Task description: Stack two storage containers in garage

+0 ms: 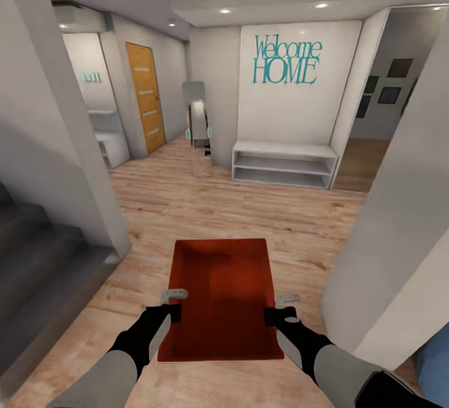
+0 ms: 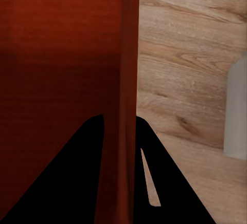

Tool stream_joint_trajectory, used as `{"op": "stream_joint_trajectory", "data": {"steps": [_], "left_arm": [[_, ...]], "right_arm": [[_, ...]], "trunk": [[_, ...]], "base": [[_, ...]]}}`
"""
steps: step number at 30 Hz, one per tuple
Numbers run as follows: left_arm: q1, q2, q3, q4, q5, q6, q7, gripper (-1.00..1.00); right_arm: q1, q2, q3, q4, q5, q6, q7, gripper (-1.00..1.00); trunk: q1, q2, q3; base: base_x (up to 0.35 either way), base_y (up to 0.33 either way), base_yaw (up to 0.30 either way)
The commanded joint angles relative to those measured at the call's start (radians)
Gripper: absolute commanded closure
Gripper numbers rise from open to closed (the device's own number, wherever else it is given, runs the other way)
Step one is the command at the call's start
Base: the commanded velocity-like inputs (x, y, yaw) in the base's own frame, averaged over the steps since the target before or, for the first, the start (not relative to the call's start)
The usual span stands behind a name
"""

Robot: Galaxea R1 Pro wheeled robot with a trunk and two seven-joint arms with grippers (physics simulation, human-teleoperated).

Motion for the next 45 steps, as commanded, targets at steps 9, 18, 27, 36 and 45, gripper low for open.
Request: {"op": "stream_joint_trajectory", "data": {"steps": [9, 18, 27, 36, 45], "left_arm": [[0.0, 0.006, -0.001, 0.005, -0.014, 0.009, 0.009, 1.0], [0.0, 0.006, -0.002, 0.005, -0.015, 0.009, 0.009, 1.0], [0.0, 0.006, -0.002, 0.005, -0.015, 0.009, 0.009, 1.0], [0.0, 0.006, -0.002, 0.005, -0.015, 0.007, 0.009, 1.0], [0.0, 0.006, -0.001, 0.005, -0.015, 0.006, 0.009, 1.0]], "right_arm": [[-0.002, -0.015, -0.033, -0.003, 0.015, -0.008, -0.024, 1.0], [-0.002, -0.015, -0.033, -0.003, 0.015, -0.008, -0.023, 1.0], [-0.002, -0.016, -0.033, -0.003, 0.015, -0.008, -0.023, 1.0], [-0.002, -0.016, -0.033, -0.003, 0.015, -0.008, -0.023, 1.0], [-0.002, -0.016, -0.033, -0.003, 0.015, -0.008, -0.023, 1.0]], "trunk": [[0.001, -0.002, -0.002], [0.001, -0.002, -0.002], [0.001, -0.002, -0.002], [0.001, -0.002, -0.002], [0.001, -0.002, -0.002]], "base": [[0.323, 0.0, 0.131], [0.323, 0.0, 0.184], [0.323, 0.0, 0.004], [0.323, 0.0, 0.0], [0.323, 0.0, 0.0]]}}
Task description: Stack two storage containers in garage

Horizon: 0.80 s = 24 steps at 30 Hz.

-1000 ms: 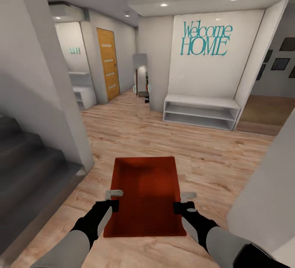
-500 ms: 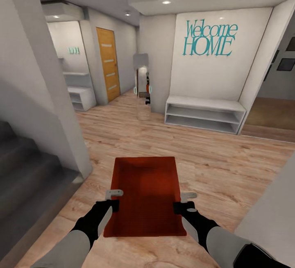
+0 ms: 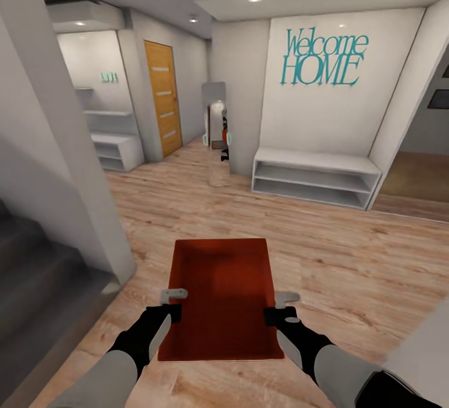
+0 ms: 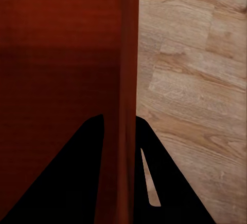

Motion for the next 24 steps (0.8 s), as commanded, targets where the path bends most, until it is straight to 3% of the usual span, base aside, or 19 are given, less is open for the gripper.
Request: {"op": "stream_joint_trajectory", "data": {"steps": [1, 24], "left_arm": [[0.0, 0.007, -0.001, 0.006, -0.014, 0.01, 0.009, 1.0], [0.0, 0.007, -0.002, 0.006, -0.014, 0.01, 0.009, 1.0]], "right_arm": [[-0.002, -0.016, -0.033, -0.003, 0.016, -0.003, -0.023, 1.0], [-0.002, -0.017, -0.033, -0.003, 0.016, -0.003, -0.023, 1.0]], "trunk": [[0.001, -0.002, -0.002], [0.001, -0.002, -0.002]], "base": [[0.322, 0.0, 0.0], [0.322, 0.0, 0.0]]}}
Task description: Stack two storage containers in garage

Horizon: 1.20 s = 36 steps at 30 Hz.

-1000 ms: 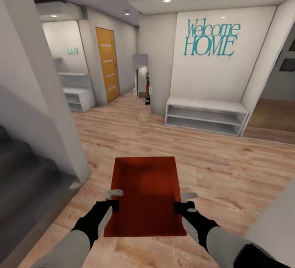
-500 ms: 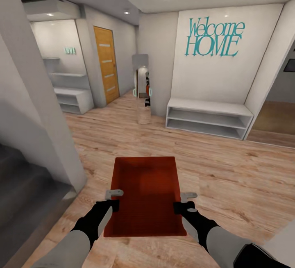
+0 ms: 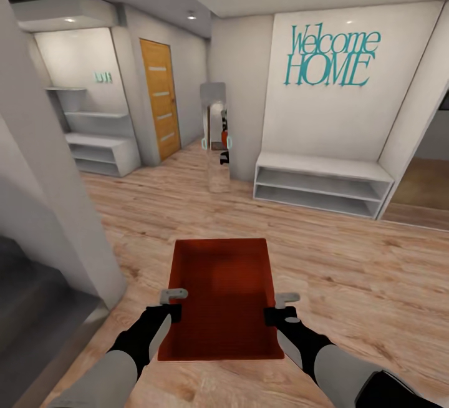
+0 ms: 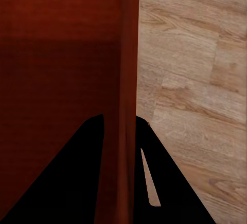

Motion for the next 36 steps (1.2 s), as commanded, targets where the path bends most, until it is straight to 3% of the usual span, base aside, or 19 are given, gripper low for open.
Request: {"op": "stream_joint_trajectory", "data": {"steps": [1, 36], "left_arm": [[0.0, 0.007, -0.002, 0.006, -0.014, 0.01, 0.009, 1.0], [0.0, 0.007, -0.002, 0.006, -0.014, 0.01, 0.01, 1.0]], "right_arm": [[-0.002, -0.017, -0.033, -0.003, 0.016, -0.003, -0.024, 1.0], [-0.002, -0.016, -0.033, -0.003, 0.016, -0.003, -0.024, 1.0]], "trunk": [[0.001, -0.002, -0.002], [0.001, -0.002, -0.002]], "base": [[0.323, 0.0, 0.0], [0.323, 0.0, 0.0]]}}
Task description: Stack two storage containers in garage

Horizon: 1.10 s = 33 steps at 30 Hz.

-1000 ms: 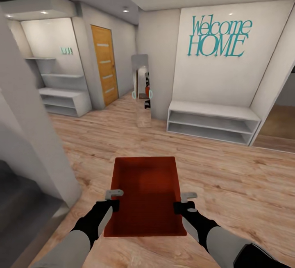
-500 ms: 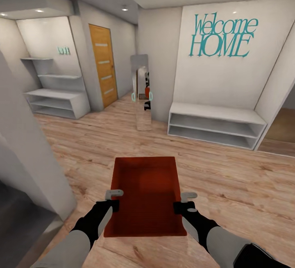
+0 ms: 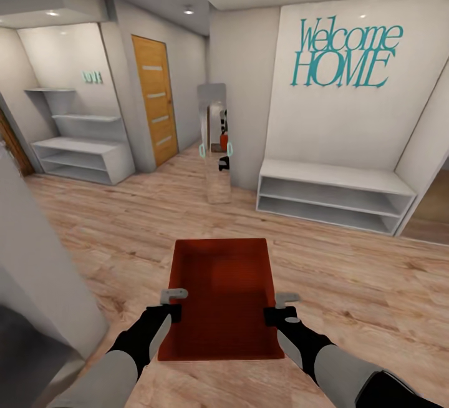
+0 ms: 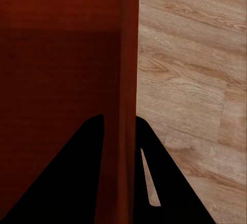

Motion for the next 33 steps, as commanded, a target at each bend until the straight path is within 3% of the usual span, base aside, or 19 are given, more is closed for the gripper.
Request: {"op": "stream_joint_trajectory", "data": {"steps": [1, 33], "left_arm": [[0.0, 0.008, -0.002, 0.006, -0.013, 0.01, 0.009, 1.0], [0.0, 0.008, -0.002, 0.006, -0.013, 0.01, 0.008, 1.0]], "right_arm": [[-0.002, -0.016, -0.032, -0.003, 0.016, -0.003, -0.026, 1.0], [-0.002, -0.014, -0.032, -0.003, 0.016, -0.003, -0.025, 1.0]], "trunk": [[0.001, -0.002, -0.002], [0.001, -0.002, -0.002]], "base": [[0.323, 0.0, 0.0], [0.323, 0.0, 0.0]]}}
